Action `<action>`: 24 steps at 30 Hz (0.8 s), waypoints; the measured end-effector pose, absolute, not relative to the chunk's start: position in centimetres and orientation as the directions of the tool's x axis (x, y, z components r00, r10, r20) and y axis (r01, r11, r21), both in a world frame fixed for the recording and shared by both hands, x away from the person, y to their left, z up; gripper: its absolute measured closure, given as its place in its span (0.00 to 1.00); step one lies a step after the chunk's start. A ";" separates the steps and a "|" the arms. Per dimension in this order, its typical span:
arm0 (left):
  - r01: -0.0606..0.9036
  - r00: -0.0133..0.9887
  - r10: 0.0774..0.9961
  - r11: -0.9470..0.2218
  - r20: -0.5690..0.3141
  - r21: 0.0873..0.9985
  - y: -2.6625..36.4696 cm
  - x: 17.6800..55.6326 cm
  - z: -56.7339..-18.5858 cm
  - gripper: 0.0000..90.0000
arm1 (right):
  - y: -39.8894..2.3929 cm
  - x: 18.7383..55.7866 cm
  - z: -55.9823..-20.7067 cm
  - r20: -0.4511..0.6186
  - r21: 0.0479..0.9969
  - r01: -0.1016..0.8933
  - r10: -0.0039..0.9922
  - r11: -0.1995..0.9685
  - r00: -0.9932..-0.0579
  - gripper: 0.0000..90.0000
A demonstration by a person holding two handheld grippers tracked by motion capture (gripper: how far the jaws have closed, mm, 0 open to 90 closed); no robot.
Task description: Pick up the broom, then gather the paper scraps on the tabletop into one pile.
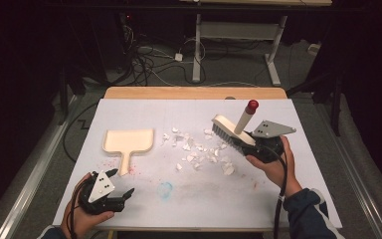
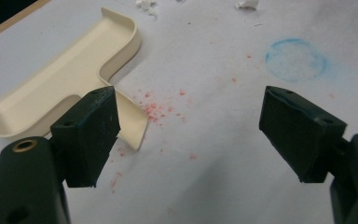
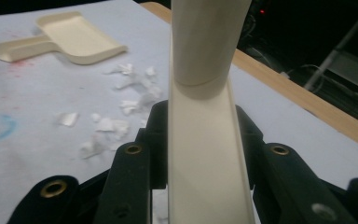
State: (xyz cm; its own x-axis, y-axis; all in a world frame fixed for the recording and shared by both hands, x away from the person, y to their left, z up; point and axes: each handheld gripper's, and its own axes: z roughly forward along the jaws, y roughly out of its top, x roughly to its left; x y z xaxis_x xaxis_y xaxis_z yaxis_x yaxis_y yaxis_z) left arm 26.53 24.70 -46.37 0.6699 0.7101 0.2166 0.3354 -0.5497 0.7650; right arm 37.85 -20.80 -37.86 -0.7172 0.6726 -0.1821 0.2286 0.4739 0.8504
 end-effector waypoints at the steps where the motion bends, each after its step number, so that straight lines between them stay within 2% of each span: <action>1: 0.337 0.671 0.710 -0.549 0.213 0.765 24.7 26.6 -46.4 0.22 | -20.8 37.8 -37.9 -0.182 0.850 0.229 0.673 0.474 -0.717 0.75; 7: 0.355 0.667 0.720 -0.533 0.191 0.768 25.0 26.7 -46.4 0.22 | -20.5 42.0 -38.6 -0.222 0.826 0.254 0.705 0.503 -0.674 0.75; 14: 0.365 0.666 0.722 -0.536 0.189 0.761 25.0 26.8 -46.6 0.22 | -18.8 48.0 -41.2 -0.257 0.803 0.278 0.727 0.527 -0.636 0.75; 18: 0.377 0.649 0.737 -0.526 0.188 0.762 24.9 27.0 -46.7 0.23 | -17.4 49.5 -42.7 -0.299 0.773 0.274 0.710 0.572 -0.637 0.75; 20: 0.372 0.643 0.742 -0.518 0.189 0.770 24.5 27.1 -46.5 0.23 | -16.6 49.9 -43.6 -0.357 0.731 0.262 0.680 0.631 -0.641 0.75; 24: 0.369 0.655 0.732 -0.528 0.189 0.765 24.2 27.1 -46.6 0.23 | -16.1 49.4 -44.4 -0.327 0.744 0.254 0.668 0.618 -0.668 0.75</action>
State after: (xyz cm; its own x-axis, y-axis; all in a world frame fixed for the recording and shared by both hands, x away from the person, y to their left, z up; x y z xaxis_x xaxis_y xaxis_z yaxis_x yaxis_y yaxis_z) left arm 27.11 24.19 -46.63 0.6546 0.7319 0.1894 0.3689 -0.5279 0.7650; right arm 49.44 -16.14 -44.38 -0.6684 0.6679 -0.3272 0.2535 0.6182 0.7440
